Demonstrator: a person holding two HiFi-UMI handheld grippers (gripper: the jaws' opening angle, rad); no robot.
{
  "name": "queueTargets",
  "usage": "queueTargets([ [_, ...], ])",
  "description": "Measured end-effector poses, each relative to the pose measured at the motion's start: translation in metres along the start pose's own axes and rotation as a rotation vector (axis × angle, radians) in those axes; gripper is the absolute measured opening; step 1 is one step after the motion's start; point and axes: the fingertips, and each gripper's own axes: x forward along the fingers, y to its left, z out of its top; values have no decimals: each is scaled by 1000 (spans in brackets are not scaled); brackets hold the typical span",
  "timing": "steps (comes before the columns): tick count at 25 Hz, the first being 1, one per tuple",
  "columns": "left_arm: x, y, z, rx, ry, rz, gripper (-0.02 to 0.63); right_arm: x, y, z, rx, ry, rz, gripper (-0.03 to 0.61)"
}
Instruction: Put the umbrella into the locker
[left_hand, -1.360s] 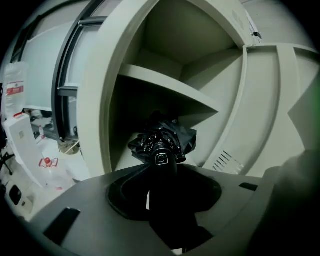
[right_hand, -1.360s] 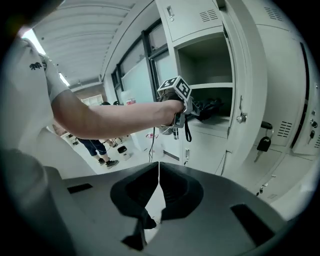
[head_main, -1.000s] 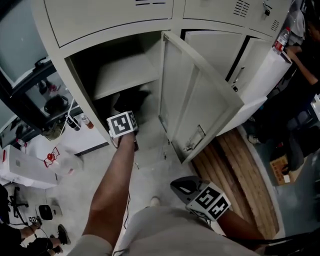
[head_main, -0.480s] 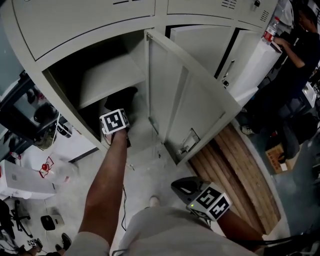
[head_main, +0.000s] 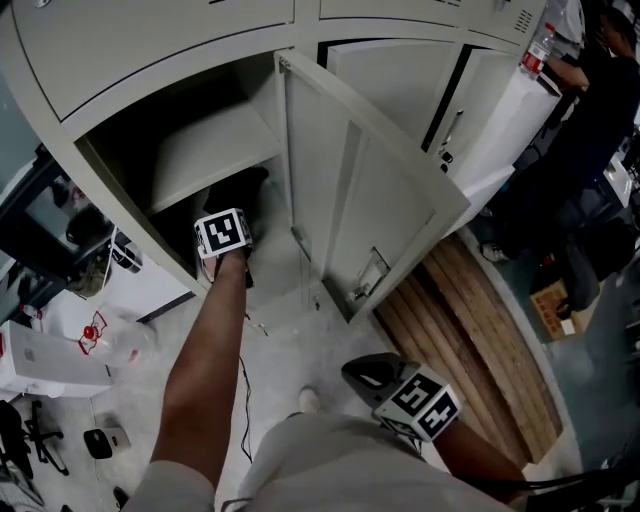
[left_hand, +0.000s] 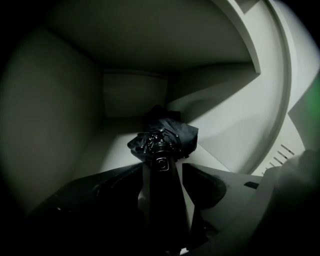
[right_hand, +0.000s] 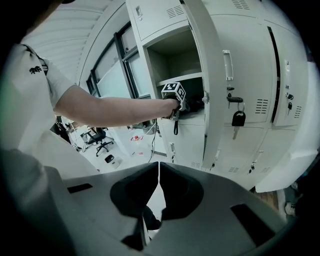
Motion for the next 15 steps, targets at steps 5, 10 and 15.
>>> queueTargets([
  [5, -21, -14, -6, -55, -3, -51, 258, -12, 2, -10, -5, -5, 13, 20],
  [10, -52, -16, -12, -56, -43, -17, 258, -30, 12, -26, -39, -2, 47, 20],
  [15, -100, -28, -22, -71, -91, 4, 254, -59, 20, -51, -65, -6, 81, 20],
])
